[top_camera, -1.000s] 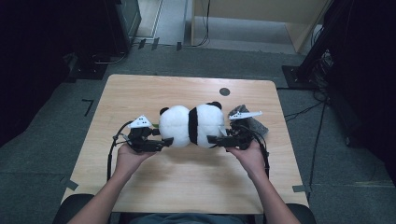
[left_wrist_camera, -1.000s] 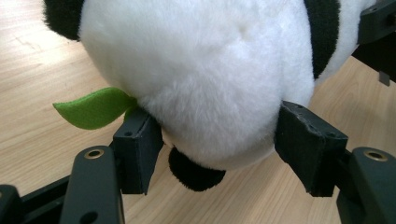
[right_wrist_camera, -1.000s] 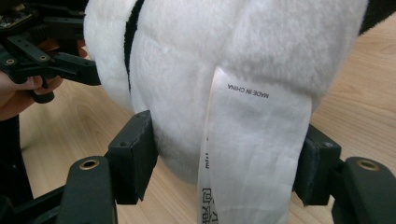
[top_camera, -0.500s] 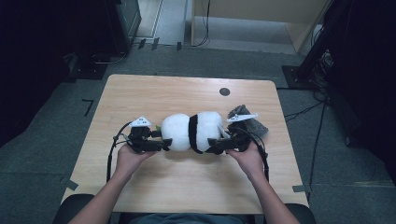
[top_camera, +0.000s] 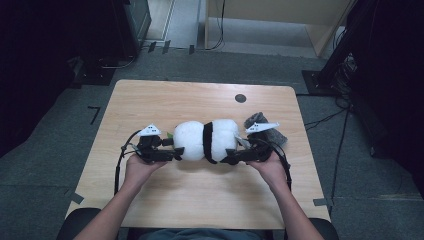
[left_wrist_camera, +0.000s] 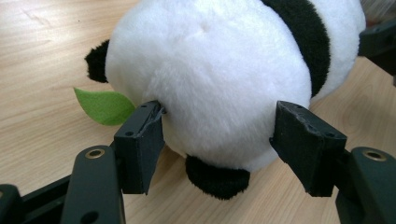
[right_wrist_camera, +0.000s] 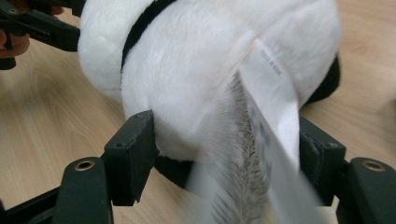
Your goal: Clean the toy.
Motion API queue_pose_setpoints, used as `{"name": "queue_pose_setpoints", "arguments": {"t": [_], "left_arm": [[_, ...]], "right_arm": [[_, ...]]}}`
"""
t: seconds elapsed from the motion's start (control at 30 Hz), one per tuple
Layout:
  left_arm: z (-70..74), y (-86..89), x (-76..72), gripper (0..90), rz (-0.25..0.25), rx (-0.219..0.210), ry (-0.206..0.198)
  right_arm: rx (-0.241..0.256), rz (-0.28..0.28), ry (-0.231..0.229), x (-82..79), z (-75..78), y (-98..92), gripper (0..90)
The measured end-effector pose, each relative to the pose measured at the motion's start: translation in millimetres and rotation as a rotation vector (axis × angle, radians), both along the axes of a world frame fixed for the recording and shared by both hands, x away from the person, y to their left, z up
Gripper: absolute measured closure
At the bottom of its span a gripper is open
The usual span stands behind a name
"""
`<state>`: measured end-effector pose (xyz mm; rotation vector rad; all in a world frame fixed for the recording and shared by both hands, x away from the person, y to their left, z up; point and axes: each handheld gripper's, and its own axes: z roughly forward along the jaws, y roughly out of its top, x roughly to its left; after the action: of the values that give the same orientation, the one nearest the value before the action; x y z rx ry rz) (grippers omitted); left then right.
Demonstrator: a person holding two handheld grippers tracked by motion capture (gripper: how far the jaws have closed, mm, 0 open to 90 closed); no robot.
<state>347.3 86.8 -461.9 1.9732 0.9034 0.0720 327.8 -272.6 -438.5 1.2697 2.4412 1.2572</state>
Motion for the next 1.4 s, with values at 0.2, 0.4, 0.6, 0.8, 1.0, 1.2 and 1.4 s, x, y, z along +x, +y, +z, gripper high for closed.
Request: {"name": "queue_pose_setpoints", "arguments": {"t": [0.2, 0.4, 0.6, 0.8, 1.0, 1.2, 1.4], "left_arm": [[5.0, 1.2, 1.4, 34.0, 0.007, 0.006, -0.006], [12.2, 5.1, 2.4, 34.0, 0.014, -0.002, -0.024], [16.2, 8.4, 4.3, 34.5, 0.021, -0.013, -0.034], [18.4, 5.8, 5.9, 34.7, 0.017, -0.005, -0.047], [19.9, -0.4, 6.2, 34.6, -0.004, 0.003, -0.063], [18.7, -2.9, 9.1, 34.5, -0.008, 0.010, -0.063], [18.0, -4.2, 9.2, 34.4, -0.009, 0.009, -0.065]], "right_arm": [[0.015, -0.020, -0.057, -0.2, 4.2, -10.7, 32.5], [0.014, -0.068, -0.091, 2.1, 12.6, -19.0, 30.6], [-0.017, -0.107, -0.123, 3.1, 16.1, -25.2, 30.2], [-0.047, -0.131, -0.146, 8.3, 15.3, -33.2, 36.9], [-0.052, -0.172, -0.183, 16.2, 10.1, -47.3, 36.9], [-0.068, -0.213, -0.200, 24.0, 1.5, -57.4, 38.4], [-0.082, -0.239, -0.208, 36.9, -5.1, -67.2, 40.0]]}}
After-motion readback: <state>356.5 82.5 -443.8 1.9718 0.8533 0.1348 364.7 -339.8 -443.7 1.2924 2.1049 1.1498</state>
